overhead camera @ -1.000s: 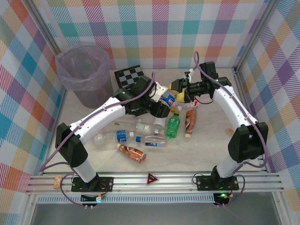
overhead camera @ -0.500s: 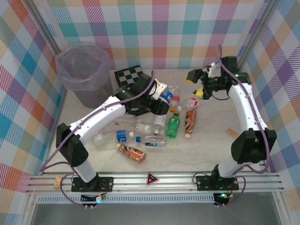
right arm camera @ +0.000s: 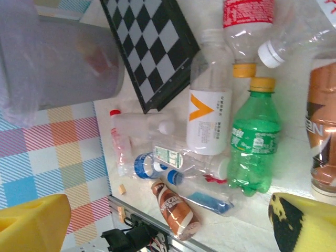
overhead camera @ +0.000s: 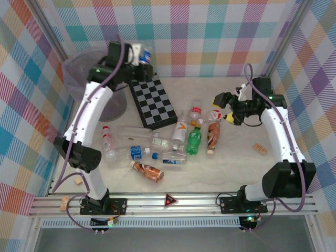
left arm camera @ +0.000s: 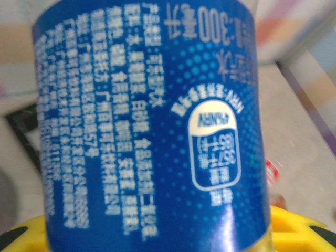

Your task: Put the plastic bottles in the bin

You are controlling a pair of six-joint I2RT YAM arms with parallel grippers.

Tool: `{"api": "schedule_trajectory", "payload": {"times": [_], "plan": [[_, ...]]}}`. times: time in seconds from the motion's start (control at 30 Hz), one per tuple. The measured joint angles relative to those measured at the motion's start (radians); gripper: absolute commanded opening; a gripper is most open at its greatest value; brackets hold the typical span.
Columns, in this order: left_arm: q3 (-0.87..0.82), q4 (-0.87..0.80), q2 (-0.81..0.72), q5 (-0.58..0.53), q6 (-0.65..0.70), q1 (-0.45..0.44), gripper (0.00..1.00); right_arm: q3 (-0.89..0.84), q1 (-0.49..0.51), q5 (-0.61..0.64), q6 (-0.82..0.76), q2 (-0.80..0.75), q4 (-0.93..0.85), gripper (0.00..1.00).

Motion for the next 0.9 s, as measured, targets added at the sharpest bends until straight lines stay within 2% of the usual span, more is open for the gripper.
{"api": "schedule_trajectory", "payload": {"times": [0.27,0.43,0.7,0.9], "plan": [[0.105,-0.012,0.026,-0.056,-0.068,0.268,0.41,-0.034,0.000,0.043,-0.034,-0.049,-0.024,0.96],[0.223,-0.047,0.129,-0.093,-0.074,0.377,0.40,-0.036,0.000,0.063,-0.061,-0.055,-0.045,0.96],[0.248,-0.117,0.244,-0.150,-0.039,0.412,0.40,-0.067,0.000,0.098,-0.085,-0.072,-0.066,0.96],[0.236,-0.177,0.320,-0.155,-0.018,0.412,0.47,-0.071,0.000,0.113,-0.090,-0.072,-0.068,0.96]]}}
